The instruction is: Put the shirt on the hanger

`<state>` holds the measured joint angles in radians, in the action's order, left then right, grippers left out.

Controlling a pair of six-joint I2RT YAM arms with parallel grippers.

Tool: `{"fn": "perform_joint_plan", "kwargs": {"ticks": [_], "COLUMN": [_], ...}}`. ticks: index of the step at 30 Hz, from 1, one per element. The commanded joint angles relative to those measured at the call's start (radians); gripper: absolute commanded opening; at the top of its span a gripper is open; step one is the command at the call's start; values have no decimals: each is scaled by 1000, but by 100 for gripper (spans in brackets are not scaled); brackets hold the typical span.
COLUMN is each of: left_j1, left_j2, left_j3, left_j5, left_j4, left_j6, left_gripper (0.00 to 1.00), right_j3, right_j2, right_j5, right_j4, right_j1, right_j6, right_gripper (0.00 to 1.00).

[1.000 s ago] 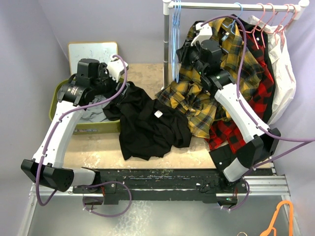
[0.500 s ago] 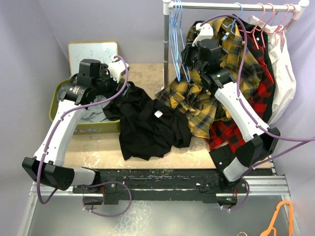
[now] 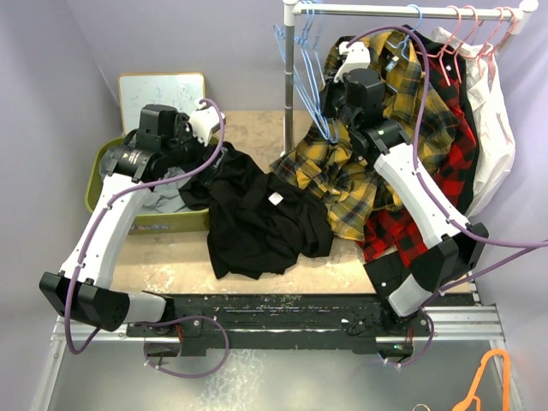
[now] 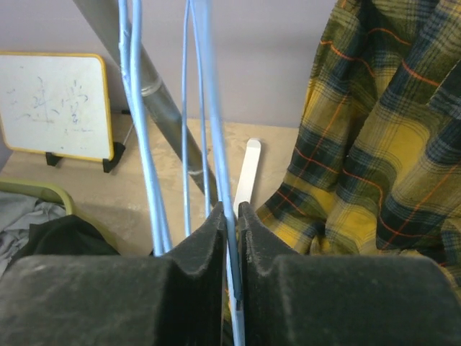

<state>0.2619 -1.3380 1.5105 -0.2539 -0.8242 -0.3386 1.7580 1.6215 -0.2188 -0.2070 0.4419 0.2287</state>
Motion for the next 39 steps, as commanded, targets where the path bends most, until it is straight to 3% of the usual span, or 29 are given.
{"fn": "perform_joint_plan", "kwargs": {"ticks": [1, 6, 16, 20, 24, 30, 39], "left_j1": [-6, -6, -1, 71, 205, 285, 330], "left_j2": [19, 21, -39, -101, -182, -284, -415], "left_j3": [-5, -14, 11, 39, 68, 93, 99], "left_j5": [2, -12, -181, -123, 5, 49, 239], "left_j4": [40, 40, -35, -31, -3, 44, 106], "left_j6": [-23, -25, -58, -48, -51, -23, 66], "left_gripper": [100, 99, 99, 99, 99, 99, 81], "right_j3": [40, 79, 103, 54, -71, -335, -615], "right_j2": [-43, -52, -124, -181, -283, -532, -874], "right_j5": [-9, -11, -22, -39, -55, -89, -48], "right_j4": [15, 15, 2, 2, 7, -18, -188], "right_j1": [0, 0, -1, -1, 0, 0, 1], "right_j6": [-18, -39, -61, -59, -33, 41, 184], "right_gripper": [2, 0, 0, 0, 0, 0, 0]}}
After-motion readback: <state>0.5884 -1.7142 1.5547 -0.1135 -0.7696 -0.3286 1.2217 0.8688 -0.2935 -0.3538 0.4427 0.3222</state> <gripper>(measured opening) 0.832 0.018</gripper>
